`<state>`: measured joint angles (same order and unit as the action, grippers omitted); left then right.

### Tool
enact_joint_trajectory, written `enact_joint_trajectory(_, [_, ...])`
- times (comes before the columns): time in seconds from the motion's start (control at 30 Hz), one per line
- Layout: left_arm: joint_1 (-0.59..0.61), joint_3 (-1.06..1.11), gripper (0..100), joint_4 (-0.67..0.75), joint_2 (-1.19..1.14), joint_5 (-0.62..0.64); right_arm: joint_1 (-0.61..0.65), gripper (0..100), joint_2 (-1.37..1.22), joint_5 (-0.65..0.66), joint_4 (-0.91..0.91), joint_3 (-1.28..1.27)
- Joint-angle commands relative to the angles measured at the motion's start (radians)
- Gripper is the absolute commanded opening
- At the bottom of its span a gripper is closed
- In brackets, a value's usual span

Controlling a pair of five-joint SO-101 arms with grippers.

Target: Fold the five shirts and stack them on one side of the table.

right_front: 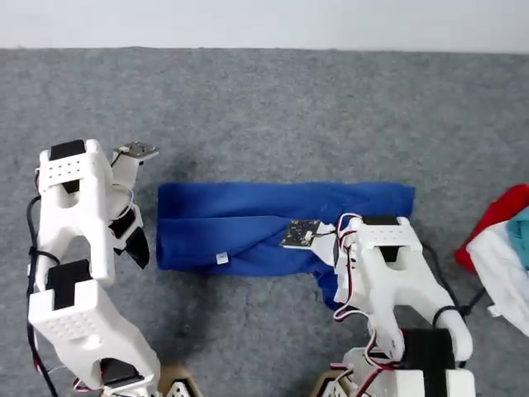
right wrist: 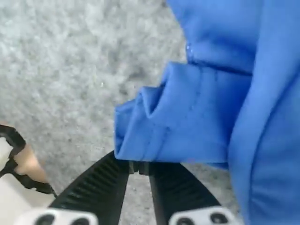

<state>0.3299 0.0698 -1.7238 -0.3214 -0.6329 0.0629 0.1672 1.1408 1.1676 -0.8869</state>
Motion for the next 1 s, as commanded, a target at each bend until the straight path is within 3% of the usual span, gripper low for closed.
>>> enact_joint_trajectory(0.0, [0.005, -0.002, 18, -0.034, 0.063, -0.006, -0.051, 0.9, 0.004, -0.008, 0.022, 0.058])
enact_joint_trajectory(0.37, [0.000, -0.001, 18, -0.034, 0.058, -0.006, -0.199, 0.9, -0.007, 0.035, 0.179, 0.319])
enact_joint_trajectory(0.5, [-0.002, -0.001, 18, -0.032, 0.052, -0.008, -0.068, 4.5, 0.004, 0.015, 0.357, 0.305])
enact_joint_trajectory(0.7, [-0.003, -0.001, 18, -0.032, 0.052, -0.009, 0.058, 33.9, 0.077, -0.066, 0.372, 0.299])
enact_joint_trajectory(0.77, [-0.002, -0.001, 18, -0.032, 0.052, -0.009, 0.091, 39.5, 0.085, -0.087, 0.358, 0.281])
enact_joint_trajectory(0.97, [0.005, 0.001, 18, -0.032, 0.052, -0.006, 0.130, 33.5, 0.087, -0.157, 0.193, 0.127])
